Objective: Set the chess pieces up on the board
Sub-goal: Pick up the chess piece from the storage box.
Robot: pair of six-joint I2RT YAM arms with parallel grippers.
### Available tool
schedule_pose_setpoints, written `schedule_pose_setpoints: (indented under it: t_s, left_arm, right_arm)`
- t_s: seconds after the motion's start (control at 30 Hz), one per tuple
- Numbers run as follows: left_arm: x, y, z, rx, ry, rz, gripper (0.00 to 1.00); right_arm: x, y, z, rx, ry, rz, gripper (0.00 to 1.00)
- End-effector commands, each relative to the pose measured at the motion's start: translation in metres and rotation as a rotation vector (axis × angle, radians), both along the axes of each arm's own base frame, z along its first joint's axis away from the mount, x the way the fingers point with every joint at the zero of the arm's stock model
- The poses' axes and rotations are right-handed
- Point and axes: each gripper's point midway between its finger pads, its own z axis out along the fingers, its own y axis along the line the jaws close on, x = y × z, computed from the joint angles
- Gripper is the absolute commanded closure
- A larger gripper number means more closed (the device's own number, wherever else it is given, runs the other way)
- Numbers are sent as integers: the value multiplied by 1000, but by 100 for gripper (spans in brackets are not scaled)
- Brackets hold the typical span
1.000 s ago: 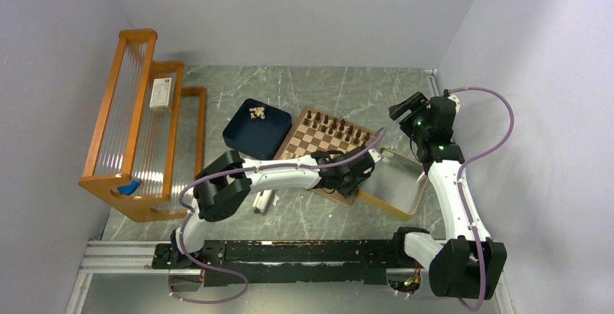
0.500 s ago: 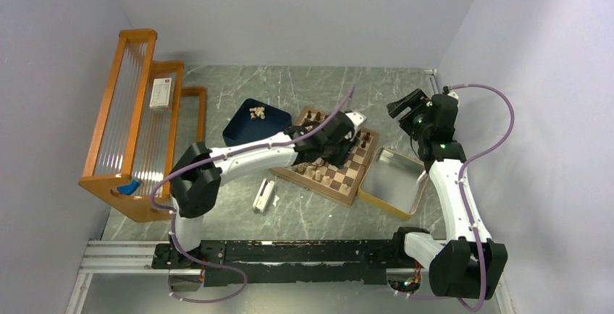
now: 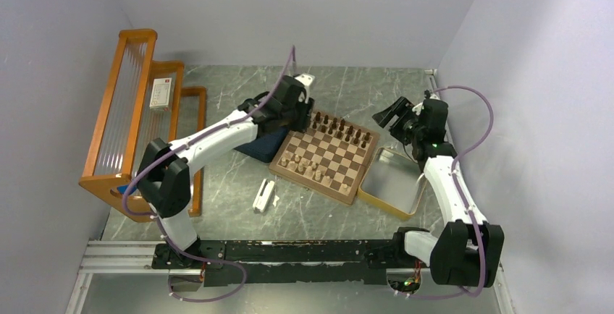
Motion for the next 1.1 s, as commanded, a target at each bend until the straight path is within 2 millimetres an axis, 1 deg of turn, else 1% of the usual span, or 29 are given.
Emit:
schedule_pose_setpoints:
  t_s: [0.0, 0.13, 0.3, 0.4, 0.5, 0.57, 0.67, 0.73, 0.8, 0.9, 1.07]
  left_arm:
    - [19, 28, 14, -18, -14, 30, 51]
    - [35, 54, 12, -26, -12, 94, 50]
    - [60, 93, -1, 3, 8, 179, 53]
    - [74, 118, -9, 24, 28, 236, 57]
    - [85, 132, -17, 24, 35, 269, 57]
    - [92, 140, -24, 40, 41, 291, 57]
    - [102, 147, -34, 73, 55, 307, 59]
    - [110, 146, -38, 84, 61, 301, 60]
    - [115, 145, -44, 87, 70, 300, 60]
    - [120, 142, -51, 82, 68, 286, 61]
    - [128, 146, -68, 106, 67, 307, 63]
  right_arm:
    - [0, 25, -14, -24, 2, 158, 24]
    - [-3, 51, -26, -68, 47, 231, 24]
    - [-10, 88, -28, -147, 57, 314, 24]
    - [-19, 108, -23, -170, 53, 360, 25]
    - [-29, 131, -12, -172, 18, 419, 25]
    - [-34, 140, -8, -163, 3, 444, 25]
    - [-38, 144, -7, -155, 6, 428, 26]
    - [-41, 145, -6, -157, 2, 433, 26]
    - [-43, 145, 0, -156, -11, 438, 27]
    - [-45, 150, 10, -141, -40, 454, 27]
    - [-44, 157, 17, -132, -51, 451, 28]
